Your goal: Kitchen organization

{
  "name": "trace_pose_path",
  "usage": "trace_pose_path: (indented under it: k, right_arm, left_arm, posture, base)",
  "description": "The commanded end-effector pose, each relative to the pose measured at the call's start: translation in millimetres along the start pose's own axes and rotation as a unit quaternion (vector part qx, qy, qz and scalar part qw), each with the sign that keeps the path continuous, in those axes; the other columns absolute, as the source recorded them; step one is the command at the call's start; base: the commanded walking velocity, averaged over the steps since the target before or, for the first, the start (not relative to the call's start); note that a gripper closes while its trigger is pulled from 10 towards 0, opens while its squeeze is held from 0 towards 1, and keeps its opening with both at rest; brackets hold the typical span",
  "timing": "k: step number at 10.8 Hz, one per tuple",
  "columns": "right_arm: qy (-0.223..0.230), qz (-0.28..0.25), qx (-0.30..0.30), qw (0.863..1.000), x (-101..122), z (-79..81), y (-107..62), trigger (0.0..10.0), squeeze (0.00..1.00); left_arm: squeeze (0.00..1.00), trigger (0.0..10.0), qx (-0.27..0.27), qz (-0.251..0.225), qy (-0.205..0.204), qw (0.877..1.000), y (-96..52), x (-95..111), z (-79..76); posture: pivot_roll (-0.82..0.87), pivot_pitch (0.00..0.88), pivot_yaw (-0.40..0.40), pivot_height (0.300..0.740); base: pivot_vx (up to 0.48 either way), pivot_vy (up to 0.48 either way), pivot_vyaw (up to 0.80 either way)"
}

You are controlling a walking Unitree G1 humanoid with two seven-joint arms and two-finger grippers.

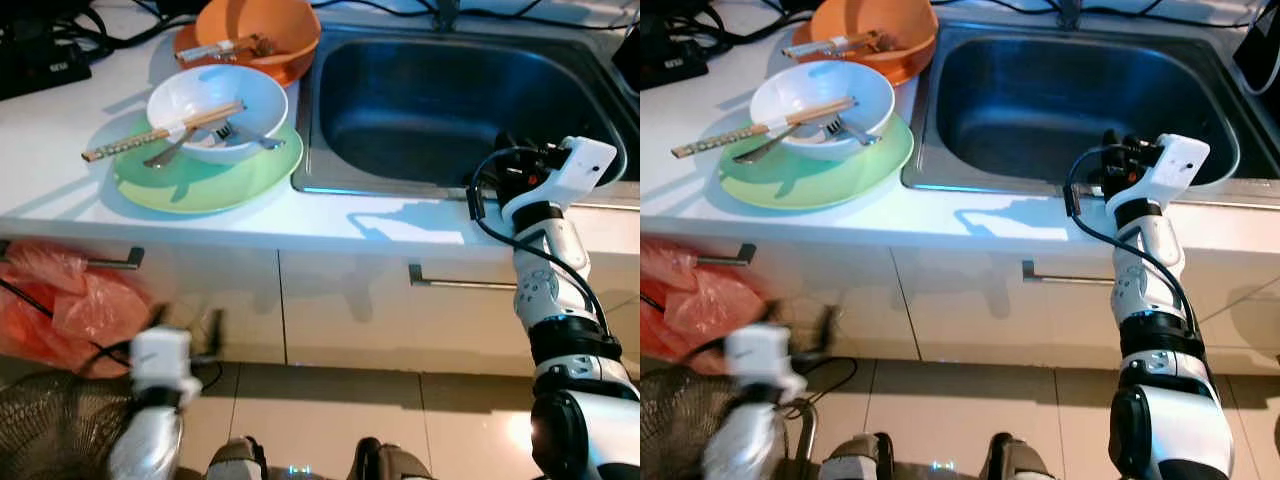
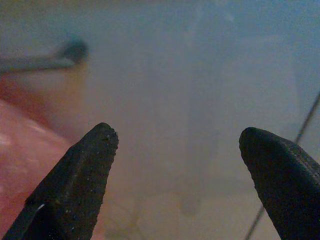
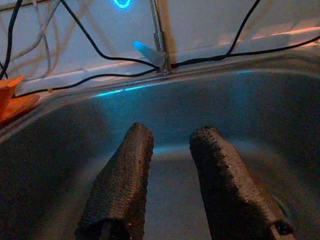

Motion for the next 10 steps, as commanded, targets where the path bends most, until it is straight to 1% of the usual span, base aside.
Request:
trace_pose_path:
  k: [1,2,3,4,5,6,7,8,10]
  right_arm:
    - [0.005,0.032,-0.014,0.999,-16.8,-6.9,-5.5,10.0,0.00]
    - [0.005,0.033,-0.011,0.999,-16.5,-5.6,-4.2,10.0,0.00]
    - [0.006,0.035,-0.011,0.999,-17.2,-5.3,-3.3,10.0,0.00]
    - [0.007,0.036,-0.010,0.999,-18.1,-4.8,-2.9,10.0,0.00]
    - [0.008,0.037,-0.009,0.999,-19.1,-3.1,-1.9,10.0,0.00]
    - [0.009,0.037,-0.008,0.999,-19.2,-2.5,-1.3,10.0,0.00]
    - [0.009,0.036,-0.008,0.999,-18.4,-3.3,-1.0,10.0,0.00]
    - [0.008,0.034,-0.011,0.999,-16.6,-6.2,-1.4,10.0,0.00]
    - [0.006,0.034,-0.014,0.999,-16.2,-8.4,-1.4,10.0,0.00]
  left_arm:
    - [0.00,10.0,0.007,-0.003,0.011,1.000,-4.8,7.3,2.6]
    - [0.00,10.0,0.019,-0.037,0.034,0.999,-8.1,34.9,8.9]
    - [0.00,10.0,0.023,-0.063,0.042,0.997,-5.8,54.4,9.9]
    - [0.00,10.0,0.029,-0.080,0.047,0.995,-3.5,66.3,11.7]
    - [0.00,10.0,0.036,-0.100,0.048,0.993,0.0,83.4,13.4]
    - [0.00,10.0,0.032,-0.113,0.050,0.992,1.5,96.9,10.1]
    - [0.00,10.0,0.028,-0.119,0.050,0.991,0.5,103.9,6.3]
    - [0.00,10.0,0.025,-0.136,0.053,0.989,0.0,118.6,0.9]
    - [0.00,10.0,0.013,-0.154,0.060,0.986,2.1,133.3,-7.5]
  posture:
    - [0.22,0.222,-0.039,0.740]
    - [0.24,0.225,-0.046,0.740]
    - [0.25,0.225,-0.047,0.740]
    - [0.25,0.224,-0.049,0.740]
    - [0.25,0.224,-0.050,0.740]
    - [0.25,0.225,-0.050,0.740]
    - [0.25,0.227,-0.051,0.740]
    - [0.25,0.228,-0.053,0.740]
    - [0.25,0.229,-0.055,0.740]
  base:
    - [0.000,0.000,0.00]
    - [0.000,0.000,0.00]
    - [0.000,0.000,0.00]
    - [0.000,0.000,0.00]
    - [0.000,0.000,0.00]
    - [0.000,0.000,0.00]
    - [0.000,0.000,0.00]
    - [0.000,0.000,0.00]
    - [0.000,0.000,0.00]
Point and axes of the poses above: a point about 5 cm out from each wrist's last joint towards the gripper, its own y axis pointing out of the wrist towards the gripper, its own x axis along the axis of the wrist's last joint, z = x × y, the point moved 5 cm from there along y, pointing out of the wrist towards the gripper, and after that the axes turned 6 degrees about y, right-handed, at the moved point
